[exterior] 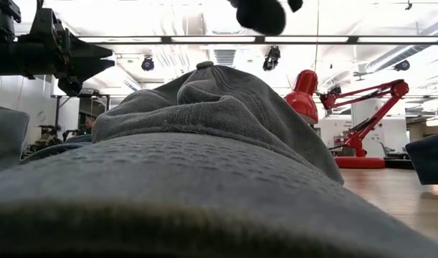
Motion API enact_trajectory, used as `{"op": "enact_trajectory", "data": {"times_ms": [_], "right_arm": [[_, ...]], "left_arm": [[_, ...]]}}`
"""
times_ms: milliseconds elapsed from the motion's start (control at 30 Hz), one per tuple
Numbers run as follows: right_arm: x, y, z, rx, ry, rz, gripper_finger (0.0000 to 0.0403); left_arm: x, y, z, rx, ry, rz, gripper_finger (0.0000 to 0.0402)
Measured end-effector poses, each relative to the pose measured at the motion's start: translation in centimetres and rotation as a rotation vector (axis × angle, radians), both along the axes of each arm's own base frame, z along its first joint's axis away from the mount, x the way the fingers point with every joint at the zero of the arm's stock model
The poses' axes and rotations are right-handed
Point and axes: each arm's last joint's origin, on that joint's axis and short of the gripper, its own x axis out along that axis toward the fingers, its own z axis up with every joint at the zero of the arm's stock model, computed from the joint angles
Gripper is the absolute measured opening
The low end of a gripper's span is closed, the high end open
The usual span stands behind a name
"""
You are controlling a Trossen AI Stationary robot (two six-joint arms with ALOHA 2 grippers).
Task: Pick & Place hat
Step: Put the top right dark gray cap on the shelf
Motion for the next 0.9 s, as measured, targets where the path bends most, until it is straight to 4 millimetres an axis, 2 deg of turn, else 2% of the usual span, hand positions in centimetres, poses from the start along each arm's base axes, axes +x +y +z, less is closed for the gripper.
{"op": "enact_trajectory", "data": {"times_ms": [167, 300, 533, 900], "right_arm": [[2.6, -1.9, -0.1, -0.004, 0.087, -0.069, 0.0036], [3.6, -3.9, -0.6, -0.016, 0.228, -0.176, 0.0037], [4.2, -6.9, -2.3, 0.071, 0.405, -0.307, 0.0038], [4.9, -10.3, -5.8, 0.192, 0.455, -0.474, 0.0038]], "left_arm": [[0.0, 0.0, 0.0, -0.019, -0.006, -0.004, 0.0152], [0.0, 0.0, 0.0, -0.064, -0.023, -0.012, 0.0152], [0.0, 0.0, 0.0, -0.077, -0.026, -0.014, 0.0151], [0.0, 0.0, 0.0, -0.121, -0.041, -0.022, 0.0151]]}}
